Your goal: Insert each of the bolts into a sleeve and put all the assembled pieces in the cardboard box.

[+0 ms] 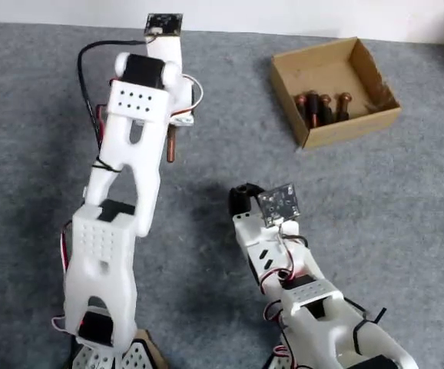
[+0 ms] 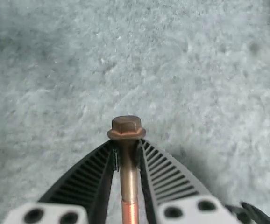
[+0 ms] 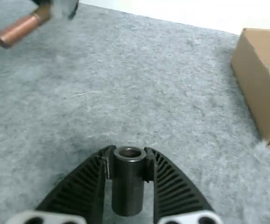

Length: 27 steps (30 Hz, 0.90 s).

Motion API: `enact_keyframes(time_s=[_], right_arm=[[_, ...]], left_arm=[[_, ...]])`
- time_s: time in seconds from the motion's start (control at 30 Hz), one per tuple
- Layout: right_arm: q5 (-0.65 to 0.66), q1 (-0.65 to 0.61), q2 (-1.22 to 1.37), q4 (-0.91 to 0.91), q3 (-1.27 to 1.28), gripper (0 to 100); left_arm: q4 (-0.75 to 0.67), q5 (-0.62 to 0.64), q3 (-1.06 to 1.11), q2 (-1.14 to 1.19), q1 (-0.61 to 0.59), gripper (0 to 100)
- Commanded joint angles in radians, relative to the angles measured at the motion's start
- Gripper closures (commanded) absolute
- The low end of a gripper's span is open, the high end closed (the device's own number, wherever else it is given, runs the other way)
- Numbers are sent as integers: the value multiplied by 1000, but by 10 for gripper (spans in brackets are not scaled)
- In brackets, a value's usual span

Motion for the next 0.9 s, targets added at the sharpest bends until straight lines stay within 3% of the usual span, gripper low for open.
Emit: enact_keyframes(time_s=[0.0,0.23,0.43,0.7,0.87], right_arm=[[8,-42,-31,-25,-4,993],[-8,-157,-21,-25,-2,993],[-107,-156,-30,-35,-2,993],[8,-93,-21,-450,125,993],[29,-91,-21,-496,154,993]], left_arm=[[8,-12,38,-105,77,996],[8,-8,44,-139,156,996],[8,-9,51,-268,125,996],[8,-3,193,-421,125,996],[-118,52,323,-446,125,996]])
